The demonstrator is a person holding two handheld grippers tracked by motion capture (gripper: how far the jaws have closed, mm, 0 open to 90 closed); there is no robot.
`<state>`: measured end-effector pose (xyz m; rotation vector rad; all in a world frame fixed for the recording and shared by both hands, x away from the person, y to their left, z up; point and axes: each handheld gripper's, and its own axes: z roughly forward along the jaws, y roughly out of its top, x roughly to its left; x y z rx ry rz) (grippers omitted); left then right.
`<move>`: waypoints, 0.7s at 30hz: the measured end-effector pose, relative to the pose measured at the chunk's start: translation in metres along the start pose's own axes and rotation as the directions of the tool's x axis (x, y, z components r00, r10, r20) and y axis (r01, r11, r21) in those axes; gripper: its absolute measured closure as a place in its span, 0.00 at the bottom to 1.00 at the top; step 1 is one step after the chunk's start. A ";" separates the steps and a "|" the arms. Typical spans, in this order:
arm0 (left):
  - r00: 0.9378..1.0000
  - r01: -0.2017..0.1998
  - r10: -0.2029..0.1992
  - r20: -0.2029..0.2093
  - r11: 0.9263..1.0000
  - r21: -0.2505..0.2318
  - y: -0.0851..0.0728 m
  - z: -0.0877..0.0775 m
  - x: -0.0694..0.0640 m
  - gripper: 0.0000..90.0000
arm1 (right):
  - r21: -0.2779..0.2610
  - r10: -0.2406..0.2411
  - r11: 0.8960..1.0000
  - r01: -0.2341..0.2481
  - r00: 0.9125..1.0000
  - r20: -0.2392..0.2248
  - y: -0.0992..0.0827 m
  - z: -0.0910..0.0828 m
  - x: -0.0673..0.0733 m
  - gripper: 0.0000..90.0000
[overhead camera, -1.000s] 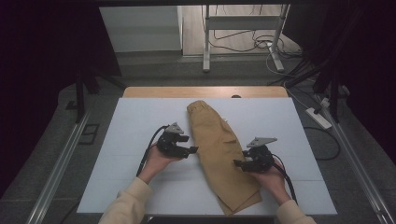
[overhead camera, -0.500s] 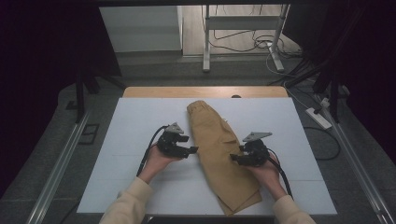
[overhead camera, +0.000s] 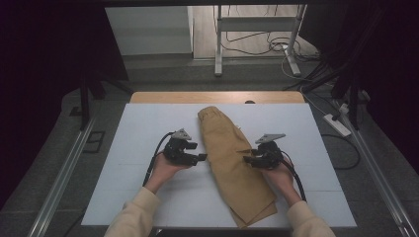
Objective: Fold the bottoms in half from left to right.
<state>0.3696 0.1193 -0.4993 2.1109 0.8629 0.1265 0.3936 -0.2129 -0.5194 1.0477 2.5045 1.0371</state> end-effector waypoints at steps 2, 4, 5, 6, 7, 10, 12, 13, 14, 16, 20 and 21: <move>1.000 0.002 -0.002 0.002 1.000 0.000 0.000 0.000 0.000 0.36 | -0.005 -0.003 1.000 0.003 1.000 -0.004 0.000 0.001 -0.001 0.64; 1.000 0.003 -0.003 0.004 1.000 0.002 0.000 0.000 0.000 0.36 | -0.007 -0.006 1.000 0.006 1.000 -0.005 0.001 0.002 -0.001 0.65; 1.000 0.003 -0.003 0.005 1.000 0.004 0.000 0.000 0.000 0.36 | -0.007 -0.006 1.000 0.006 1.000 -0.005 0.001 0.003 -0.001 0.65; 1.000 0.003 -0.003 0.006 1.000 0.004 0.000 0.001 0.000 0.35 | -0.007 -0.009 1.000 0.009 1.000 -0.005 0.002 0.004 -0.002 0.65; 1.000 0.004 -0.004 0.006 1.000 0.004 0.000 0.001 0.000 0.35 | -0.009 -0.006 1.000 0.006 1.000 -0.004 0.002 0.004 -0.002 0.67; 1.000 0.003 -0.003 0.006 1.000 0.004 0.000 0.001 0.000 0.35 | -0.013 -0.013 1.000 0.013 1.000 -0.008 0.003 0.007 -0.003 0.73; 1.000 0.004 -0.004 0.006 1.000 0.006 0.000 0.001 0.000 0.35 | -0.014 -0.017 1.000 0.017 1.000 -0.001 0.004 0.008 -0.003 0.82; 1.000 0.004 -0.004 0.006 1.000 0.005 -0.001 0.001 0.000 0.35 | -0.015 -0.015 1.000 0.015 1.000 0.000 0.004 0.008 -0.004 0.86; 1.000 0.003 -0.003 0.005 1.000 0.006 -0.001 0.001 0.000 0.35 | -0.019 -0.009 1.000 0.009 1.000 0.000 0.003 0.007 -0.005 0.90; 1.000 0.003 -0.003 0.005 1.000 0.007 -0.001 0.001 0.001 0.35 | -0.020 -0.007 1.000 0.007 1.000 -0.001 0.003 0.006 -0.006 0.94; 1.000 0.001 -0.001 0.005 1.000 0.005 -0.001 0.000 0.001 0.35 | -0.024 -0.016 1.000 0.016 1.000 0.006 0.004 0.002 -0.005 0.97; 1.000 0.005 -0.005 0.004 1.000 0.002 -0.001 -0.001 0.001 0.35 | -0.024 -0.016 1.000 0.016 1.000 0.010 0.004 0.001 -0.004 0.97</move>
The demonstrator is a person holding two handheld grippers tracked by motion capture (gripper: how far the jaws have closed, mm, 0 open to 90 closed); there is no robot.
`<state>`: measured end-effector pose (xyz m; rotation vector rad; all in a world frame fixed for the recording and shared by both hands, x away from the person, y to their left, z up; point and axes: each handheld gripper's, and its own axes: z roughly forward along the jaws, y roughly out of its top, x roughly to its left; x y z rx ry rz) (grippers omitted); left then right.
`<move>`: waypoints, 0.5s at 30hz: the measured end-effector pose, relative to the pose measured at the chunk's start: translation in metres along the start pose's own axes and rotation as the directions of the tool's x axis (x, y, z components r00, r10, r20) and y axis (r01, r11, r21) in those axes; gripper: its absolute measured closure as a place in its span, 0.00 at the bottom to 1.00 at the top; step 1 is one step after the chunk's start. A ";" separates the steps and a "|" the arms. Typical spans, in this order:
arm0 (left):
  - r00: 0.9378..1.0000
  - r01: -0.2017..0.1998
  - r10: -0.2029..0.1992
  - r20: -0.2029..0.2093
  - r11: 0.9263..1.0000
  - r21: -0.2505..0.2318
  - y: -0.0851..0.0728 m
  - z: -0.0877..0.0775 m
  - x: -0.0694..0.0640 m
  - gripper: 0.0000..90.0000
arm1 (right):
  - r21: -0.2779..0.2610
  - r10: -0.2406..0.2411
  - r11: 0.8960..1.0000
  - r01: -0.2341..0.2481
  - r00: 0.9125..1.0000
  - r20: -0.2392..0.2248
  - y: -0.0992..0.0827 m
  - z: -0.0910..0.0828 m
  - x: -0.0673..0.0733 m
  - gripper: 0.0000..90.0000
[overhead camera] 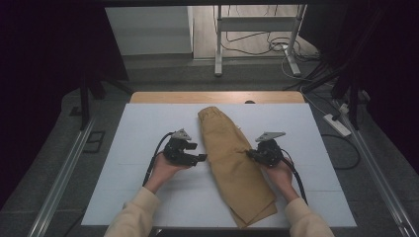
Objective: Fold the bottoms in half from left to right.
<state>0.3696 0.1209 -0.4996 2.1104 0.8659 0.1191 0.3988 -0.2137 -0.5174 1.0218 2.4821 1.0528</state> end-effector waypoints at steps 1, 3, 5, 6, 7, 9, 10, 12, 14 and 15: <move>1.000 0.001 -0.001 0.000 1.000 -0.001 0.000 -0.001 0.000 0.35 | 0.001 -0.003 1.000 0.003 1.000 0.005 0.000 -0.002 0.000 0.97; 1.000 0.003 -0.003 0.000 1.000 -0.002 0.000 -0.001 0.001 0.35 | 0.004 -0.006 1.000 0.006 1.000 0.012 0.000 -0.006 0.000 0.98; 1.000 0.005 -0.005 -0.003 1.000 0.000 -0.001 -0.002 0.002 0.35 | 0.014 -0.001 1.000 0.001 1.000 0.020 0.000 -0.009 0.000 0.98; 1.000 0.005 -0.005 -0.004 1.000 0.001 -0.001 -0.002 0.002 0.35 | 0.019 0.000 1.000 -0.001 1.000 0.026 0.000 -0.010 0.000 0.98; 1.000 0.005 -0.005 -0.004 1.000 0.001 -0.001 -0.002 0.002 0.35 | 0.030 -0.001 1.000 0.000 1.000 0.030 -0.001 -0.011 0.000 0.98; 1.000 0.007 -0.007 -0.005 1.000 0.002 -0.001 -0.002 0.002 0.35 | 0.045 -0.008 0.999 0.006 0.999 0.041 -0.003 -0.012 0.000 0.98; 1.000 0.008 -0.008 -0.004 1.000 0.004 -0.001 -0.002 0.002 0.35 | 0.047 -0.002 0.999 0.000 0.999 0.040 -0.005 -0.012 0.000 0.98; 1.000 0.005 -0.005 -0.007 1.000 0.008 -0.001 -0.001 0.002 0.35 | 0.058 0.010 0.998 -0.012 0.999 0.041 -0.008 -0.011 -0.001 0.98; 1.000 0.004 -0.003 -0.008 1.000 0.008 -0.001 -0.002 0.001 0.34 | 0.051 0.015 0.999 -0.016 0.999 0.038 -0.010 -0.011 -0.001 0.98; 1.000 0.003 -0.003 -0.009 1.000 0.008 -0.001 -0.002 0.002 0.34 | 0.052 0.012 0.999 -0.014 0.999 0.040 -0.009 -0.012 -0.001 0.98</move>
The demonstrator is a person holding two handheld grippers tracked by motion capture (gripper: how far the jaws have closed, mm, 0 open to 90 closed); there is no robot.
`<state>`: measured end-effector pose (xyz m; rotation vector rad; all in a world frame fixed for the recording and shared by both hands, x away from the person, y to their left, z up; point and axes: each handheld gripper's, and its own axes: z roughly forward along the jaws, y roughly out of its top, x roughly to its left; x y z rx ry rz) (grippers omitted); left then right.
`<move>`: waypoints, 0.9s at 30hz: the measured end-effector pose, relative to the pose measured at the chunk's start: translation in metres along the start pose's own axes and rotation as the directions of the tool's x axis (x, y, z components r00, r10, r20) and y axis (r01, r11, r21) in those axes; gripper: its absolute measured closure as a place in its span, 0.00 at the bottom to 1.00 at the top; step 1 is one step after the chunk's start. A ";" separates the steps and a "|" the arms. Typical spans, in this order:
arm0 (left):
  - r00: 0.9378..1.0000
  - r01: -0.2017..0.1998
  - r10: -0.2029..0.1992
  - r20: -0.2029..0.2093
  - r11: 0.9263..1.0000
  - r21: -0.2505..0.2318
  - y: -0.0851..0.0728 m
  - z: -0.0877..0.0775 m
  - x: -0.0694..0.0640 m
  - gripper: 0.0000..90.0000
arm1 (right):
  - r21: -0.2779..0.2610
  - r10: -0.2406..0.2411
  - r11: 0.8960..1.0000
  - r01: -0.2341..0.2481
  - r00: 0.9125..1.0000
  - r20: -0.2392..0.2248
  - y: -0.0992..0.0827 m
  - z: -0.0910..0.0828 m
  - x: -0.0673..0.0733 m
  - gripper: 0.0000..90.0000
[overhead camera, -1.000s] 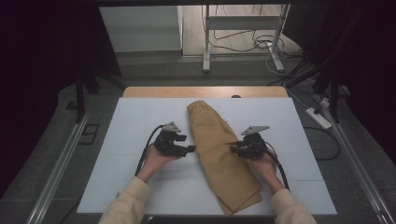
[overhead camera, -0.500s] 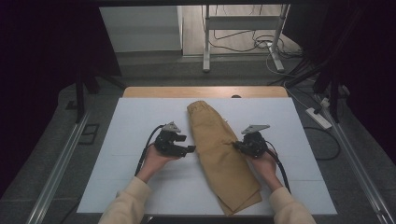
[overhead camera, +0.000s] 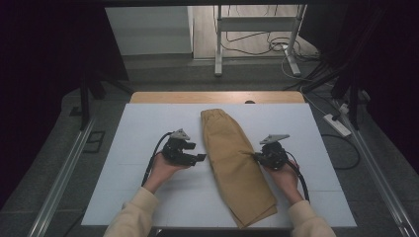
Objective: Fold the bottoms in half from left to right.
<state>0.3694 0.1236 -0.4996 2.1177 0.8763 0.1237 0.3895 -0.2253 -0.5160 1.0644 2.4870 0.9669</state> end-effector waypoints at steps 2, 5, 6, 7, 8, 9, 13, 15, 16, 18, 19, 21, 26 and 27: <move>1.000 0.000 0.000 -0.001 1.000 -0.002 0.000 0.000 0.000 0.34 | 0.000 -0.006 1.000 0.006 1.000 0.005 0.000 0.000 0.000 0.97; 1.000 0.001 -0.001 -0.003 1.000 -0.004 0.000 -0.001 0.001 0.34 | -0.009 -0.019 1.000 0.019 0.999 0.037 0.001 -0.003 0.002 0.78; 1.000 0.002 -0.002 -0.004 1.000 -0.005 0.000 -0.001 0.001 0.34 | -0.020 -0.019 1.000 0.019 0.999 0.037 0.002 -0.005 0.003 0.73; 1.000 0.003 -0.003 -0.004 1.000 -0.007 0.000 -0.001 0.001 0.34 | -0.033 -0.010 0.999 0.010 1.000 0.029 0.003 -0.007 0.003 0.70; 1.000 0.002 -0.002 -0.004 1.000 -0.008 0.000 -0.001 0.001 0.34 | -0.052 0.001 0.999 -0.001 1.000 0.009 0.003 -0.010 0.004 0.68; 1.000 0.003 -0.003 -0.004 1.000 -0.008 0.000 -0.001 0.001 0.34 | -0.060 0.000 0.998 0.000 1.000 -0.002 0.004 -0.012 0.005 0.65; 1.000 0.005 -0.005 -0.004 1.000 -0.011 0.000 -0.002 0.001 0.34 | -0.071 -0.028 0.997 0.026 0.999 -0.023 0.005 -0.017 0.013 0.58; 1.000 0.004 -0.004 -0.005 1.000 -0.015 0.000 -0.002 0.002 0.34 | -0.071 -0.039 0.997 0.036 0.999 -0.033 0.005 -0.018 0.016 0.56; 1.000 0.004 -0.004 -0.006 1.000 -0.016 0.000 -0.003 0.002 0.34 | -0.074 -0.044 0.996 0.041 0.998 -0.042 0.006 -0.019 0.018 0.56; 1.000 0.007 -0.007 -0.006 1.000 -0.016 -0.001 -0.003 0.002 0.34 | -0.078 -0.054 0.996 0.050 0.997 -0.055 0.006 -0.020 0.022 0.54; 1.000 0.007 -0.007 -0.007 1.000 -0.015 -0.001 -0.003 0.002 0.34 | -0.081 -0.060 0.995 0.054 0.996 -0.067 0.007 -0.020 0.024 0.53; 1.000 0.007 -0.007 -0.008 1.000 -0.013 -0.001 -0.004 0.003 0.34 | -0.081 -0.068 0.995 0.061 0.994 -0.083 0.007 -0.020 0.028 0.52; 1.000 0.011 -0.011 -0.010 1.000 -0.017 -0.002 -0.005 0.004 0.34 | -0.069 -0.102 0.993 0.094 0.987 -0.121 0.007 -0.020 0.042 0.49; 1.000 0.011 -0.011 -0.010 1.000 -0.016 -0.002 -0.005 0.004 0.34 | -0.068 -0.106 0.993 0.097 0.986 -0.129 0.008 -0.020 0.045 0.48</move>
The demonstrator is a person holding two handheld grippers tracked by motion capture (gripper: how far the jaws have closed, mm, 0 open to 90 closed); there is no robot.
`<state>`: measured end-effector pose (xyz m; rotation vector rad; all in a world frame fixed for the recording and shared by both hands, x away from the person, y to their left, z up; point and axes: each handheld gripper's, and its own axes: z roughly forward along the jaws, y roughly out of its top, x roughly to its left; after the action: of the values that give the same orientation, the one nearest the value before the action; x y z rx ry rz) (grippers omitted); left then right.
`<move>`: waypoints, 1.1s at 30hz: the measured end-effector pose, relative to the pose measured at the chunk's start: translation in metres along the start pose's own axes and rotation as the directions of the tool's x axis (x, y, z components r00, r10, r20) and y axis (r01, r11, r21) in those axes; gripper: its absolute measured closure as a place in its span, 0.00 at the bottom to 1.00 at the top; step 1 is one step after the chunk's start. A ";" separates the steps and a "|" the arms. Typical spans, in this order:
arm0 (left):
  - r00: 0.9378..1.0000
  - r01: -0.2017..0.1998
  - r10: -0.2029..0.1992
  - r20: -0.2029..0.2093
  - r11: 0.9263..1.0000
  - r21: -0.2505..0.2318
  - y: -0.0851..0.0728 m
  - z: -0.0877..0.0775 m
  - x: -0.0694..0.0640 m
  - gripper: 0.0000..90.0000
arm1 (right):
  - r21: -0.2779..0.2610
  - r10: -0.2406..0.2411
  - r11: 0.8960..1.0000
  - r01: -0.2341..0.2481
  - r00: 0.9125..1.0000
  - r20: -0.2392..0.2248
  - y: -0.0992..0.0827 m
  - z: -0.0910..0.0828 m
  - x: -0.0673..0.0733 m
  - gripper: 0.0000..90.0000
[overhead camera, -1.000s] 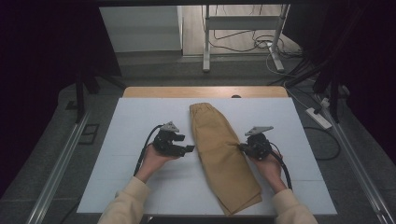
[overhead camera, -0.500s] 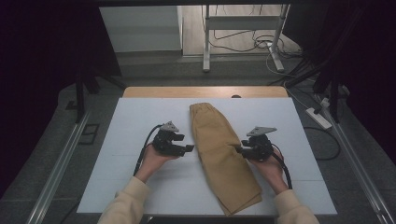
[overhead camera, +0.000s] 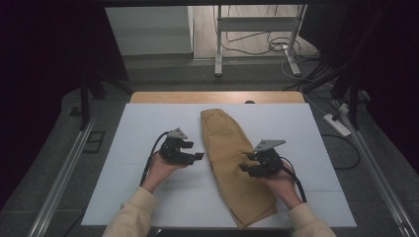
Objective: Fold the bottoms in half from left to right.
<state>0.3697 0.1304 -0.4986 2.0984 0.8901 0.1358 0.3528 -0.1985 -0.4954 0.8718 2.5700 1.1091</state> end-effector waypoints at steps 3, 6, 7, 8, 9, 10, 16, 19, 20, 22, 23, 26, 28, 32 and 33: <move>1.000 0.000 0.000 0.000 1.000 -0.001 0.000 0.000 0.000 0.34 | 0.009 -0.015 1.000 0.015 1.000 -0.017 0.001 0.001 0.008 0.47; 1.000 -0.001 0.001 0.000 1.000 0.002 0.000 0.000 0.000 0.34 | 0.019 -0.031 0.999 0.032 0.999 -0.031 0.002 0.003 0.015 0.46; 1.000 -0.001 0.001 0.000 1.000 0.003 0.000 0.000 0.000 0.34 | 0.022 -0.035 0.999 0.035 0.999 -0.034 0.002 0.004 0.017 0.45; 1.000 -0.001 0.001 0.000 1.000 0.002 0.000 0.001 0.000 0.34 | 0.026 -0.036 0.999 0.037 0.999 -0.039 0.002 0.005 0.018 0.45; 1.000 -0.001 0.001 0.000 1.000 0.002 0.000 0.000 0.000 0.34 | 0.029 -0.038 0.999 0.039 0.998 -0.045 0.002 0.006 0.020 0.45; 1.000 -0.001 0.001 0.001 1.000 0.001 0.000 0.000 0.000 0.34 | 0.032 -0.039 0.999 0.040 0.998 -0.049 0.002 0.008 0.021 0.45; 1.000 0.001 -0.001 0.001 1.000 0.001 0.000 0.000 0.001 0.34 | 0.048 -0.065 0.996 0.069 0.995 -0.077 0.004 0.011 0.037 0.43; 1.000 -0.004 0.004 0.000 1.000 0.005 0.000 0.000 0.000 0.34 | 0.052 -0.085 0.995 0.090 0.992 -0.092 0.005 0.013 0.049 0.42; 1.000 -0.005 0.005 0.000 1.000 0.005 0.000 0.000 0.000 0.34 | 0.053 -0.093 0.994 0.098 0.991 -0.095 0.006 0.013 0.053 0.42; 1.000 -0.004 0.004 0.000 1.000 0.002 0.000 0.000 0.000 0.34 | 0.049 -0.103 0.993 0.109 0.989 -0.108 0.006 0.014 0.061 0.42; 1.000 -0.003 0.003 0.000 1.000 0.003 0.000 0.000 0.000 0.34 | 0.055 -0.115 0.991 0.122 0.988 -0.104 0.007 0.015 0.066 0.42; 1.000 0.001 -0.001 -0.001 1.000 0.002 0.000 -0.001 0.000 0.33 | 0.066 -0.132 0.988 0.140 0.986 -0.104 0.007 0.018 0.074 0.40; 1.000 -0.002 0.002 -0.001 1.000 0.003 -0.001 -0.001 0.001 0.33 | 0.083 -0.141 0.985 0.150 0.984 -0.108 0.007 0.021 0.078 0.39; 1.000 -0.001 0.001 -0.001 1.000 0.004 -0.001 -0.001 0.001 0.33 | 0.099 -0.150 0.982 0.161 0.982 -0.111 0.005 0.025 0.082 0.37; 1.000 -0.002 0.002 -0.001 1.000 0.004 -0.001 -0.001 0.001 0.33 | 0.107 -0.154 0.980 0.165 0.982 -0.110 0.004 0.026 0.084 0.36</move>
<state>0.3695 0.1318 -0.4985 2.1030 0.8897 0.1363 0.2974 -0.1310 -0.5073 0.6334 2.7543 0.9912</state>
